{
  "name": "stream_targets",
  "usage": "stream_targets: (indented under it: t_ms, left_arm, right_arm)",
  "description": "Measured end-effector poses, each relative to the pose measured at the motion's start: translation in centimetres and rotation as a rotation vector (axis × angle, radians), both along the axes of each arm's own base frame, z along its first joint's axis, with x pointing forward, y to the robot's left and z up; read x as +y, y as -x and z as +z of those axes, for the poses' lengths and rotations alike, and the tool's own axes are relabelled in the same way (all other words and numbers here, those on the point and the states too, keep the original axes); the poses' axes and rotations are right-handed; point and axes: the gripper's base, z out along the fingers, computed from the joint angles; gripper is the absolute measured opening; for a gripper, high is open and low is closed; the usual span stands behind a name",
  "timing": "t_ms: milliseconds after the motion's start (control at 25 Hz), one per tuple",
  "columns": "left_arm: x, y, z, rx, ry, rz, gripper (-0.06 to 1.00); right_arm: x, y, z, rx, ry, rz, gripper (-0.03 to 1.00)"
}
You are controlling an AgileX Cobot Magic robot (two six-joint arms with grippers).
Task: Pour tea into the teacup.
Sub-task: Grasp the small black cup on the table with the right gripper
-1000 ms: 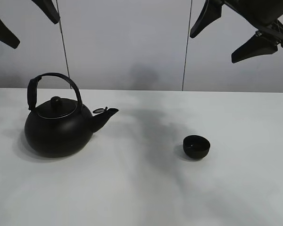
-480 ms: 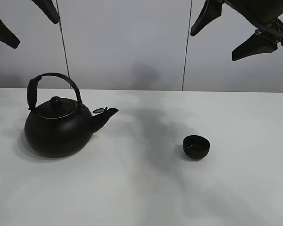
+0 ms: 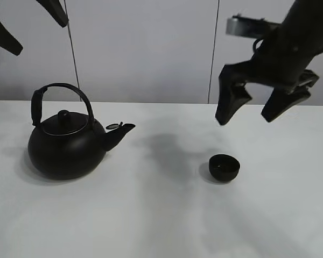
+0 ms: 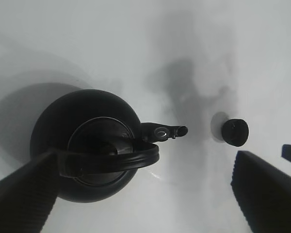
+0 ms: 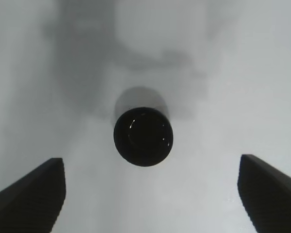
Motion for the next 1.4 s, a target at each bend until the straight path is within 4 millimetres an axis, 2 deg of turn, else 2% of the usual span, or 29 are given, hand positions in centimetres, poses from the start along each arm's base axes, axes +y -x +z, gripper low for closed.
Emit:
stream_targets:
  t_ms: [200, 320, 560, 640, 800, 880, 1200, 1400]
  left_arm:
    - [0.0, 0.0, 0.0, 0.000, 0.000, 0.000, 0.69]
    - [0.0, 0.0, 0.0, 0.000, 0.000, 0.000, 0.69]
    - [0.0, 0.0, 0.0, -0.001, 0.000, 0.000, 0.69]
    - [0.0, 0.0, 0.0, -0.001, 0.000, 0.000, 0.69]
    - [0.0, 0.0, 0.0, -0.001, 0.001, 0.000, 0.69]
    - [0.0, 0.0, 0.0, -0.001, 0.001, 0.000, 0.69]
    - [0.0, 0.0, 0.0, -0.001, 0.001, 0.000, 0.69]
    - [0.0, 0.0, 0.0, -0.001, 0.001, 0.000, 0.69]
  right_arm:
    - [3.3, 0.2, -2.7, 0.011, 0.131, 0.119, 0.66]
    - [4.1, 0.1, -4.2, 0.021, 0.201, 0.147, 0.66]
    - [4.2, -0.5, -7.0, 0.050, 0.238, 0.130, 0.65]
    - [4.3, -0.8, -7.5, 0.044, 0.230, 0.113, 0.61]
    - [4.4, -1.1, -8.2, 0.034, 0.217, 0.086, 0.45]
    - [4.4, -1.1, -8.3, 0.034, 0.213, 0.074, 0.40]
    - [4.7, -1.4, -7.9, 0.039, 0.190, 0.054, 0.40]
    - [6.6, -2.6, -4.8, 0.000, 0.130, 0.066, 0.40]
